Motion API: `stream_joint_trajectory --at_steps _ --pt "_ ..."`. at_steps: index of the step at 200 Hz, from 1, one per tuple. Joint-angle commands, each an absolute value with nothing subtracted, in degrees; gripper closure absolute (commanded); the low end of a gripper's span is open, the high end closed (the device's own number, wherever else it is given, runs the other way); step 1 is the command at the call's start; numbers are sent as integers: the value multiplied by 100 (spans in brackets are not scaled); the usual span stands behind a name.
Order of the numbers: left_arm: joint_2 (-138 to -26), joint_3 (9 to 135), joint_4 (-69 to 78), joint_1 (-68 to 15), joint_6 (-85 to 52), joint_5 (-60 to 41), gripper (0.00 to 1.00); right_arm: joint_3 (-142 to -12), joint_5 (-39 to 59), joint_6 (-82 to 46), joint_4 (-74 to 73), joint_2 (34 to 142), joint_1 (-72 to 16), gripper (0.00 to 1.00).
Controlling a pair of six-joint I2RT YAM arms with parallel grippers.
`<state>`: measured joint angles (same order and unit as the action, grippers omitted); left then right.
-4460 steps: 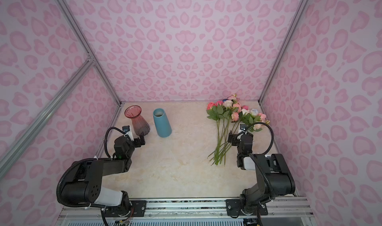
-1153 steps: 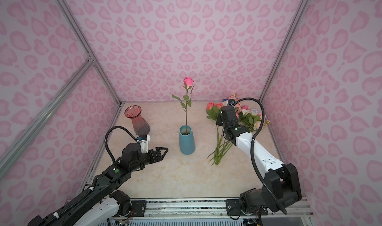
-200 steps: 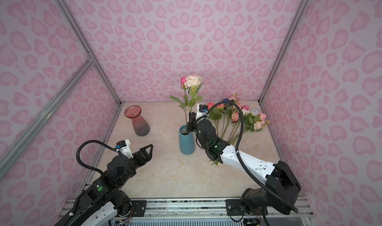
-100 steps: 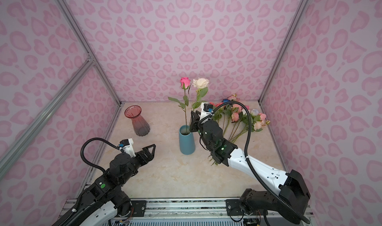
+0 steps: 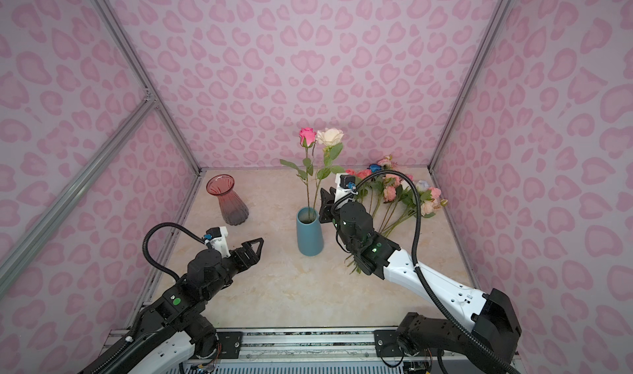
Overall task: Arrange the flowers into the vase
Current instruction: 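Open the right gripper and move it back down to the bunch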
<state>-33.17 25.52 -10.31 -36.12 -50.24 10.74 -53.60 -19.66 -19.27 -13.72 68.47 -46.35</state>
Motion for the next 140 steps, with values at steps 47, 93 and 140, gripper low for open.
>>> stream_joint_trajectory --at_steps 47,93,140 --pt "-3510 2567 -496 -3615 -4998 844 2 -5196 -2383 -1966 -724 6535 -4455 68" --pt "-3524 2542 -456 -3619 -5018 797 3 -5207 -1310 -2779 104 6623 -3204 69" --pt "-3598 2496 -288 -3621 -5065 515 3 -5925 107 -2963 1331 8112 -1727 79"
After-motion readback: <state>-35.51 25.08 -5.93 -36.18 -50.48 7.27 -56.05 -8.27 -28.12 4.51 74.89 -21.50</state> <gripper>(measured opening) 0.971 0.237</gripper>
